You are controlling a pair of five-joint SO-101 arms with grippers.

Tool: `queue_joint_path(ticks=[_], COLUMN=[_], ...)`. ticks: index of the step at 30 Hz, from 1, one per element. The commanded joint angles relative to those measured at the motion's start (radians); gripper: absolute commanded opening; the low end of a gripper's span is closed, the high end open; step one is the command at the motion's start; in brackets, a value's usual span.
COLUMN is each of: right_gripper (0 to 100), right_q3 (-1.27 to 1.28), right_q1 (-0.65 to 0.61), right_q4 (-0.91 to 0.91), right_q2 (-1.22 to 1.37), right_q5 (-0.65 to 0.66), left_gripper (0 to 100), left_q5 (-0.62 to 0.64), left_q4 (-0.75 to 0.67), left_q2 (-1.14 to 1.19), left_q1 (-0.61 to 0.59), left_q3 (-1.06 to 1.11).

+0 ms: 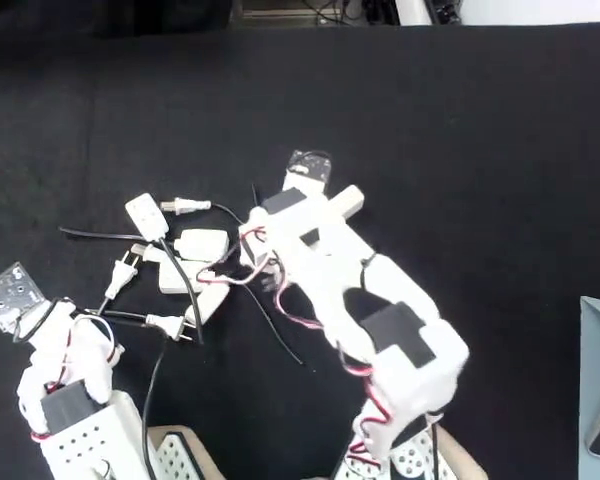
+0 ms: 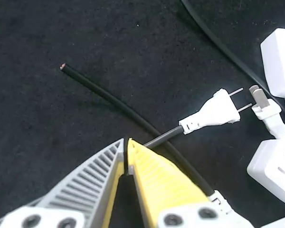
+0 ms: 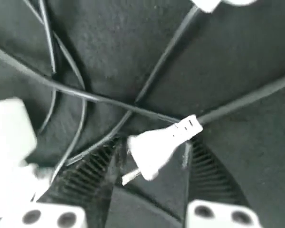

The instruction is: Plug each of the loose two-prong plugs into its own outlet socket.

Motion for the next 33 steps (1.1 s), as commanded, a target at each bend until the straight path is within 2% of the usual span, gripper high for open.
queue_joint_path(ticks=[1,7,9,12,14,20,27,33], right_gripper=[18.8,18.5,14.5,1.1,2.5,1.1,1.1,1.1], right_q3=[-0.053,-0.094,-0.094,-0.096,-0.096,-0.211,-0.381,-0.349], right_q1=[-0.009,0.06,0.083,0.11,0.115,0.115,0.112,0.109], right_q4=[0.003,0.005,0.006,0.006,0.023,0.245,0.575,0.623], right_q2=[0.073,0.101,0.097,0.097,0.096,0.096,0.096,-0.013], right_q5=[-0.012,-0.012,-0.008,0.0,0.017,0.048,0.206,0.37], left_gripper=[3,3,3,3,3,3,3,3], left_q5=[-0.009,-0.009,-0.009,-0.009,-0.009,-0.009,-0.009,-0.009], left_q4=[-0.017,-0.015,-0.015,-0.015,-0.015,-0.017,-0.023,-0.023], left_q2=[-0.006,-0.006,-0.006,-0.006,-0.006,-0.006,-0.006,-0.006], left_q1=[-0.01,-0.01,-0.01,-0.01,-0.01,-0.01,-0.01,-0.01], left_q3=[-0.007,-0.007,-0.007,-0.007,-0.007,-0.007,0.007,0.007])
